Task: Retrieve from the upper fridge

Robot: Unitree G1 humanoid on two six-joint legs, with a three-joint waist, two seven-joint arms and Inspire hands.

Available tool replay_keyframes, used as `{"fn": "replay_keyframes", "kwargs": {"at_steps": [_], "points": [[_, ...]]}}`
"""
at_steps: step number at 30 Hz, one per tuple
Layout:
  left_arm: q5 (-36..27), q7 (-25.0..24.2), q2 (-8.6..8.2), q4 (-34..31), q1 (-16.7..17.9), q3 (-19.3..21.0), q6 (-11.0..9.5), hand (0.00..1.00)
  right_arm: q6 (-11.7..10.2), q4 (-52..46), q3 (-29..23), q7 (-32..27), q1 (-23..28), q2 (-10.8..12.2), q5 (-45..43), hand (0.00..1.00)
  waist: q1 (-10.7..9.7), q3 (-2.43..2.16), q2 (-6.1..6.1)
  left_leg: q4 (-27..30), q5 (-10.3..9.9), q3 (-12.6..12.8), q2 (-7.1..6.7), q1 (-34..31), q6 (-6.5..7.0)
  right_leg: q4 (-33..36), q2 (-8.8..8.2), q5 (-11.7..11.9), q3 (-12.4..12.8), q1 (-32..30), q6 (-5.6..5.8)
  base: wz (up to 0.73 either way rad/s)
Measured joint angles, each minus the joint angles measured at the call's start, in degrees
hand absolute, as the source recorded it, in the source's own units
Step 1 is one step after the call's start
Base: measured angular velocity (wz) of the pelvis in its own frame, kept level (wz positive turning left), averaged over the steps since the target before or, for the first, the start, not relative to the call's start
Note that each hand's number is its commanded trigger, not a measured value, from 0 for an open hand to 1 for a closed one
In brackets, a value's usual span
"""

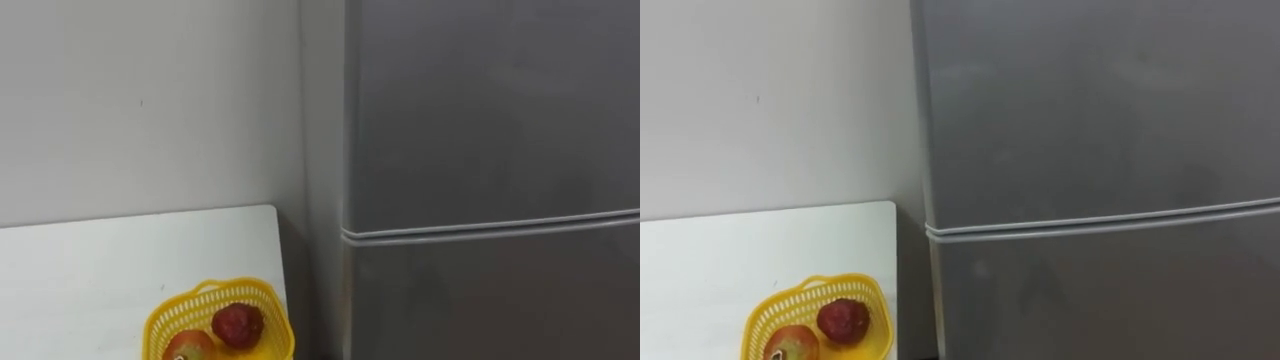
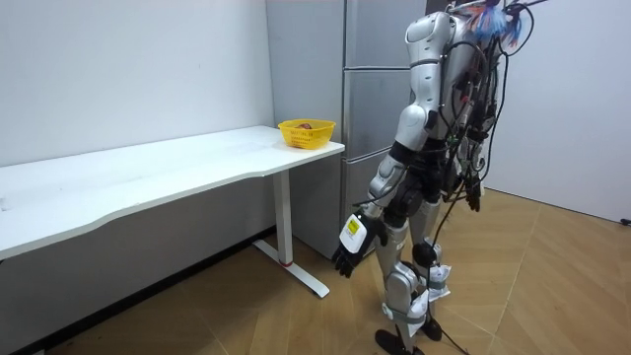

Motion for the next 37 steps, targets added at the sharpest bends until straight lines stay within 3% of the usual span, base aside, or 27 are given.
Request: {"fn": "replay_keyframes", "kwargs": {"at_steps": [4, 10, 16, 20, 25, 37], "points": [[1.68, -1.05, -0.02, 0.23, -0.36, -0.18, 1.71, 0.00, 1.54, 1.93, 3.81, 2.97, -1.38, -0.24, -14.13, 0.00, 1.14, 0.02, 0.04, -0.03, -0.01, 0.00, 0.04, 0.12, 0.00, 0.21, 0.07, 0.01, 0.08, 0.00, -0.04, 0.00], [1.72, -2.35, 0.03, 1.59, -0.57, -1.28, 3.64, 0.00, 4.44, 4.15, 6.04, 9.32, -3.86, -0.31, -24.99, 0.00, 1.42, 0.04, 0.09, 0.08, -0.01, -0.73, -0.03, 0.31, 0.00, 0.15, -0.02, 0.03, -0.64, 0.57, -0.04, 0.07], [1.97, -5.00, -0.02, 1.61, -0.45, -1.32, 4.83, 0.00, 6.34, 4.23, 6.43, 14.04, -4.48, -0.33, -30.20, 0.00, 1.49, 0.05, 0.06, 0.11, 0.00, -0.79, -0.05, 0.29, -0.01, 0.13, -0.05, 0.02, -0.71, 0.59, -0.06, 0.00], [2.01, -6.31, -0.02, 1.74, -0.72, -1.32, 5.13, 0.00, 6.49, 6.14, 7.18, 16.53, -4.80, -0.33, -32.10, 0.00, 1.56, 0.07, -0.08, 0.16, 0.00, -0.78, -0.06, 0.42, -0.01, 0.24, -0.08, -0.04, -0.66, 0.65, -0.10, 0.00], [2.03, -8.45, -0.04, 1.76, -0.71, -1.33, 5.56, 0.00, 8.78, 6.75, 7.15, 19.84, -4.70, -0.33, -33.69, 0.00, 1.51, 0.18, -0.34, 0.15, 0.00, -0.68, -0.15, 0.93, -0.01, 1.23, -0.28, -0.75, -0.58, 0.63, -0.12, 0.00], [2.04, -9.50, -0.02, 1.77, -1.53, -1.65, 6.24, 0.00, 9.63, 6.53, 8.31, 23.48, -4.84, -0.32, -33.96, 0.00, 1.44, 0.20, -0.96, 0.48, 0.01, -0.25, -0.15, 1.23, -0.02, 1.96, -0.45, -0.99, -0.52, 0.67, -0.16, 0.00]]}}
